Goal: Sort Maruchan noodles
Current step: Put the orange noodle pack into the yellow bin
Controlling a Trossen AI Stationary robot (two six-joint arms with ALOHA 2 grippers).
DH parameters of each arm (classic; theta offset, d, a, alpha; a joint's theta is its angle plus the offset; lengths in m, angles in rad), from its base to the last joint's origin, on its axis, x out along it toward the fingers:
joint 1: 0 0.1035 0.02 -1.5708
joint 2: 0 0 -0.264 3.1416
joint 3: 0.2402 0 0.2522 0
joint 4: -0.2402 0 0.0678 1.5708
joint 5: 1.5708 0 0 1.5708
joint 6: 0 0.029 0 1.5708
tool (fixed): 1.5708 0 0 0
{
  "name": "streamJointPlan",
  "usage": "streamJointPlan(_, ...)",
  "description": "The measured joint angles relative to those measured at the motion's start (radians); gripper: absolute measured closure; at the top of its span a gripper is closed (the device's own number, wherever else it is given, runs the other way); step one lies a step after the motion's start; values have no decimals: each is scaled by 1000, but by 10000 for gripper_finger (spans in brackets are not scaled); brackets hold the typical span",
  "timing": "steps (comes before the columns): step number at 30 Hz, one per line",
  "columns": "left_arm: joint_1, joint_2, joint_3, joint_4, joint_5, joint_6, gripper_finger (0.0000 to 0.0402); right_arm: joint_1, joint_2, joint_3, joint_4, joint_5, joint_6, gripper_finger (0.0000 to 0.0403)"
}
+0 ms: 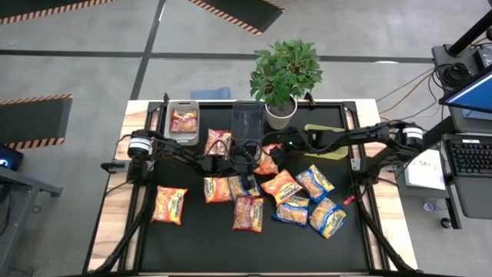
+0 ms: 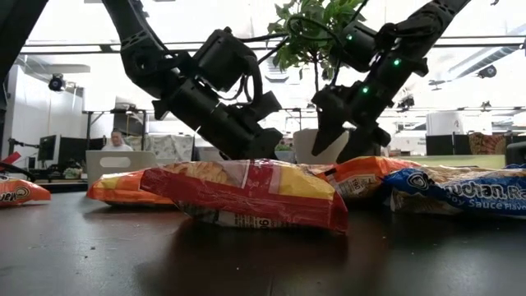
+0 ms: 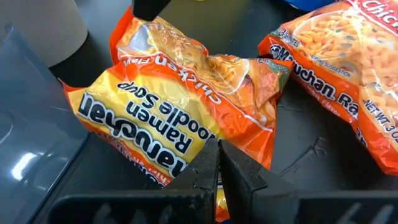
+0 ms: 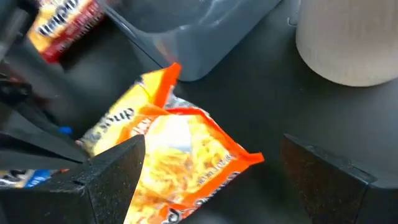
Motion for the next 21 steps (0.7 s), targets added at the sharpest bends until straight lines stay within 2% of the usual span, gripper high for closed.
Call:
streamJointPlan(8, 0, 1, -10, 0, 8, -7, 402, -11, 64, 0, 37, 8, -69, 44)
streamJointPlan(15, 0, 1, -11, -1, 7, -8, 402, -13, 123, 0, 166, -198, -93, 44)
streamJointPlan(21, 0, 1, -12, -8, 6, -7, 402, -13, 128, 0, 203, -273, -91, 46)
